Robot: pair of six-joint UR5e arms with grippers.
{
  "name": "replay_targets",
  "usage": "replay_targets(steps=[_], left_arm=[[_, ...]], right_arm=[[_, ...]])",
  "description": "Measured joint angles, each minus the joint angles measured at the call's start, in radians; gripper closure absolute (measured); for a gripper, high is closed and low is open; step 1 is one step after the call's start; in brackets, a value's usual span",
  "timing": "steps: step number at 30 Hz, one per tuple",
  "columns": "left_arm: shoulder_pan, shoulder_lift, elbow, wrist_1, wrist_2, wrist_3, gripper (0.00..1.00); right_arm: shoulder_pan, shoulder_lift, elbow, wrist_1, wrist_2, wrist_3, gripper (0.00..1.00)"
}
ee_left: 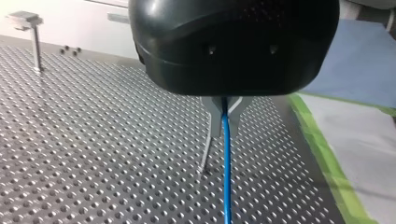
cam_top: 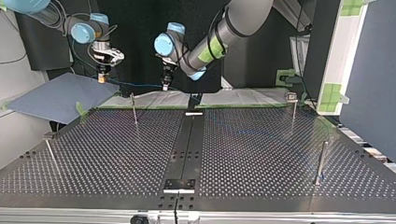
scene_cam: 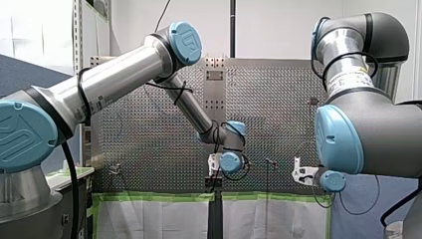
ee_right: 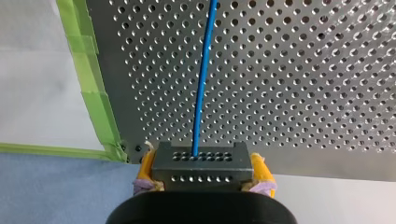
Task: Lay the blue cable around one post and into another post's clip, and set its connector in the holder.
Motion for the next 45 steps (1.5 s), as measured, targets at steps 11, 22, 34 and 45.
replay_targets(steps=[11,22,34,45], left_arm=[[-0.002,-0.044,0.025,0.052,0.044,-0.049,0.95],[-0.003,-0.107,0.091,0.031,0.075,-0.083,0.95],[0.010,-0.152,0.187,0.019,0.097,-0.107,0.95],[0.016,-0.167,0.234,-0.009,0.113,-0.115,0.95]], right_arm=[[-0.010,-0.033,-0.022,0.034,0.004,0.024,1.00],[-0.022,-0.033,-0.054,0.056,0.005,0.040,1.00],[-0.046,-0.032,-0.109,0.091,0.010,0.056,1.00],[-0.057,-0.031,-0.119,0.101,0.008,0.063,1.00]])
